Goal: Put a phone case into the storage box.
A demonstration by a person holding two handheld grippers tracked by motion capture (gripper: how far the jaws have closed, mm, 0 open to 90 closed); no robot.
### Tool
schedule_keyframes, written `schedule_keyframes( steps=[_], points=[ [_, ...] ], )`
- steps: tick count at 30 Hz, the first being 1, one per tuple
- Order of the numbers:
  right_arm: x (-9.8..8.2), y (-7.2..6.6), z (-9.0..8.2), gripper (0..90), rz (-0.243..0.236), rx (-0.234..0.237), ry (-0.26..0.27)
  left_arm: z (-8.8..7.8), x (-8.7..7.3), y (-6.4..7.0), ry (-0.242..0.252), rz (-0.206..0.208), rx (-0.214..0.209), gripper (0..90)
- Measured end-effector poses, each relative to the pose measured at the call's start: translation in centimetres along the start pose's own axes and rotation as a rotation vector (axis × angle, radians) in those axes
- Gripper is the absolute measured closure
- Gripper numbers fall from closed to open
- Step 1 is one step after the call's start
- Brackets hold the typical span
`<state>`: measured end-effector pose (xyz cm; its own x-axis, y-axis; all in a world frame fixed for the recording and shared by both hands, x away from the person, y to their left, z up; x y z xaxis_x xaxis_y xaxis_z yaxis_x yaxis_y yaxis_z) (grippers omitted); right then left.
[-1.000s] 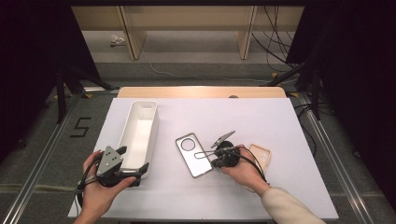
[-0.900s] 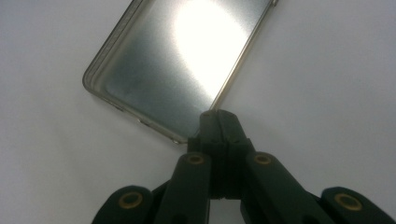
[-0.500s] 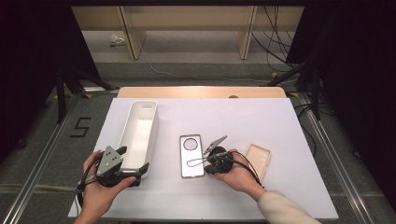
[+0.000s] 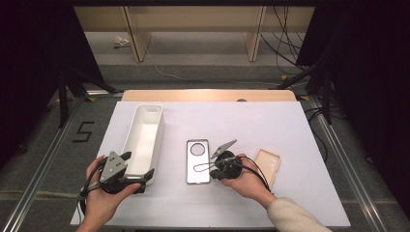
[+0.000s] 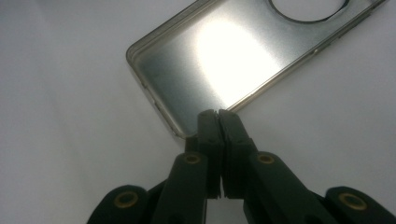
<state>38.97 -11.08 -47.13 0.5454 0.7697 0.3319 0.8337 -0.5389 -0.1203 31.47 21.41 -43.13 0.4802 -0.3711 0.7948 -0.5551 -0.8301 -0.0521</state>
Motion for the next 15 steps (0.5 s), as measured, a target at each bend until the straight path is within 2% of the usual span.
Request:
schedule_keyframes(
  steps=[3,6,8,9,10,11,12,13,15],
  points=[
    [0.0,0.0,0.0,88.7,0.003,-0.003,-0.001,0.0,0.0,0.0,0.002,-0.002,0.002,5.5],
    [0.0,-0.1,-0.2,82.2,-0.015,-0.022,-0.002,0.0,0.0,0.0,0.002,-0.002,0.002,5.4],
    [0.1,-0.2,-0.7,68.1,-0.058,-0.052,0.014,-0.1,0.0,-0.1,0.004,-0.005,0.001,5.4],
    [0.1,-0.2,-0.7,68.1,-0.058,-0.052,0.014,-0.1,0.0,-0.1,0.004,-0.005,0.001,5.1],
    [0.1,-0.3,-0.9,59.1,-0.073,-0.069,0.014,0.0,0.0,0.0,0.014,-0.01,-0.006,5.1],
    [0.0,-0.6,-1.7,45.4,-0.124,-0.133,0.052,-0.1,0.0,0.0,0.021,-0.014,-0.011,5.0],
    [0.0,-0.6,-1.9,40.4,-0.153,-0.151,0.055,-0.1,0.0,0.0,0.021,-0.013,-0.008,5.0],
    [-0.1,-0.7,-2.1,35.1,-0.157,-0.146,0.052,-0.1,0.0,0.0,0.019,-0.011,-0.008,5.0],
    [-0.3,-0.8,-2.5,29.4,-0.19,-0.167,0.065,-0.1,0.0,0.0,0.017,-0.012,-0.009,5.0]
  ],
)
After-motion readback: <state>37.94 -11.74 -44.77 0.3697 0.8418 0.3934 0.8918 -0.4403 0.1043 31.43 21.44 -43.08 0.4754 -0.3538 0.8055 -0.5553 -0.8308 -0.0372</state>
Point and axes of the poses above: each handheld gripper's, and its own axes: z roughly forward along the jaws, x roughly out of its top, y roughly to its right, the point moved 1 cm from there along z, roughly forward along the jaws, and after that the axes turned 12 degrees about -y, right-handed, at the moved point
